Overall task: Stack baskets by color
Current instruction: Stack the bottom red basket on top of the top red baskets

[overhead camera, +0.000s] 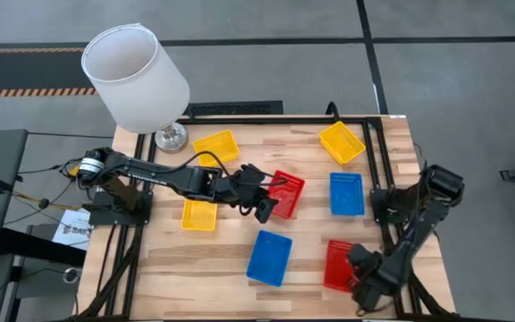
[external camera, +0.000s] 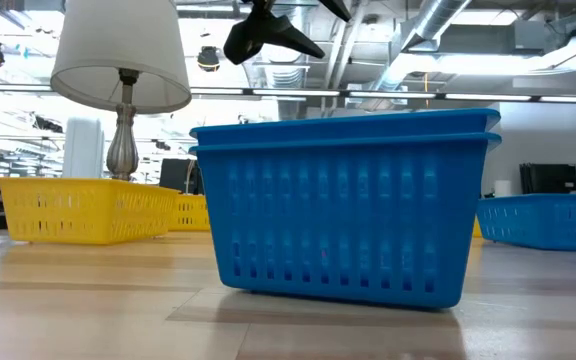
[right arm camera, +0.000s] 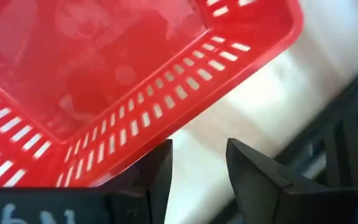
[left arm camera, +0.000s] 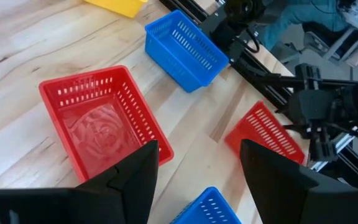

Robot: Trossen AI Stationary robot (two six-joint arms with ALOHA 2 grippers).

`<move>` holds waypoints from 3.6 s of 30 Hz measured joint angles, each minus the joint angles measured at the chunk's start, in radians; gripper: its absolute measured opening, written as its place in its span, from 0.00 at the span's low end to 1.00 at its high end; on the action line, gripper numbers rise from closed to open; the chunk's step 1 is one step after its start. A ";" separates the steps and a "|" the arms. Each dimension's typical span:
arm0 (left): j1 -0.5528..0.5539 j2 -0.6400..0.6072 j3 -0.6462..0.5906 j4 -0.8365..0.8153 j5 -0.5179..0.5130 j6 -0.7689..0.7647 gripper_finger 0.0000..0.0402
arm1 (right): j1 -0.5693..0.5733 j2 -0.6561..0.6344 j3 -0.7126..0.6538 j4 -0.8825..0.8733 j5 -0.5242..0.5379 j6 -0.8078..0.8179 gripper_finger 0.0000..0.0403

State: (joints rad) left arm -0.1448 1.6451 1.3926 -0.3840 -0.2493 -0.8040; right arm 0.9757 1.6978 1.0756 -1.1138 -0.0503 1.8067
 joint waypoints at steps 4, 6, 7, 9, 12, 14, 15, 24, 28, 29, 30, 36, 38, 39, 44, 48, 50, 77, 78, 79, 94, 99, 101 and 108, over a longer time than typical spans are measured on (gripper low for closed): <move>0.000 0.004 0.000 -0.002 0.000 0.000 0.53 | -0.105 0.001 0.000 -0.015 0.123 -0.153 0.43; 0.001 0.009 -0.001 -0.004 0.000 -0.001 0.53 | -0.161 -0.002 0.000 -0.032 0.188 -0.228 0.43; 0.000 0.010 -0.002 -0.006 0.000 -0.001 0.53 | -0.191 -0.003 0.000 -0.036 0.218 -0.267 0.43; 0.000 0.010 -0.002 -0.005 0.000 -0.001 0.53 | -0.243 -0.006 0.000 -0.039 0.261 -0.338 0.43; 0.000 0.010 -0.002 0.003 0.003 0.047 0.53 | -0.295 -0.040 0.004 -0.044 0.274 -0.435 0.43; 0.000 0.010 -0.002 0.031 0.022 0.123 0.53 | -0.305 -0.074 0.009 -0.062 0.275 -0.464 0.43; -0.001 0.010 -0.002 0.045 0.038 0.150 0.53 | -0.305 -0.097 0.017 -0.075 0.279 -0.469 0.43; -0.019 0.114 0.003 0.286 0.122 0.321 0.53 | -0.175 -0.333 0.038 -0.108 0.322 -0.270 0.43; -0.009 0.223 0.058 0.268 0.142 0.342 0.50 | -0.092 -0.393 0.038 -0.109 0.383 -0.158 0.43; -0.008 0.256 0.086 0.266 0.139 0.362 0.50 | -0.075 -0.403 0.038 -0.109 0.396 -0.137 0.43; -0.008 0.282 0.117 0.273 0.141 0.389 0.49 | -0.062 -0.410 0.038 -0.110 0.409 -0.121 0.43; -0.016 0.453 0.337 0.141 0.174 0.527 0.47 | -0.025 -0.414 0.038 -0.113 0.437 -0.079 0.43; -0.017 0.521 0.422 0.099 0.173 0.571 0.47 | -0.025 -0.403 0.038 -0.112 0.438 -0.079 0.43; -0.017 0.551 0.461 0.050 0.169 0.593 0.47 | -0.025 -0.399 0.038 -0.111 0.438 -0.079 0.43; -0.006 0.705 0.641 -0.124 0.163 0.622 0.47 | -0.012 -0.399 0.034 -0.102 0.438 -0.079 0.43; 0.008 0.775 0.727 -0.211 0.199 0.608 0.47 | 0.002 -0.399 0.034 -0.100 0.439 -0.070 0.43; 0.011 0.781 0.733 -0.221 0.222 0.608 0.47 | 0.010 -0.399 0.034 -0.101 0.439 -0.068 0.43; 0.014 0.780 0.730 -0.256 0.312 0.636 0.08 | 0.032 -0.399 0.034 -0.105 0.446 -0.052 0.43; 0.014 0.780 0.735 -0.249 0.313 0.635 0.04 | 0.032 -0.399 0.034 -0.105 0.446 -0.052 0.43; 0.015 0.779 0.737 -0.235 0.315 0.636 0.02 | 0.032 -0.399 0.034 -0.105 0.446 -0.052 0.43; 0.037 0.769 0.754 -0.194 0.269 0.525 0.00 | 0.032 -0.399 0.034 -0.104 0.446 -0.051 0.43; 0.048 0.769 0.835 -0.261 0.268 0.526 0.00 | 0.032 -0.399 0.034 -0.104 0.446 -0.051 0.43; 0.053 0.769 0.896 -0.327 0.268 0.549 0.00 | 0.032 -0.399 0.034 -0.104 0.446 -0.052 0.43; 0.086 0.673 0.923 -0.517 0.243 0.619 0.00 | 0.032 -0.399 0.034 -0.105 0.446 -0.058 0.43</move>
State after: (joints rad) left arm -0.0583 2.3183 2.3157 -0.9015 -0.0060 -0.1851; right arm 1.0080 1.2984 1.1099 -1.2186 0.3954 1.7487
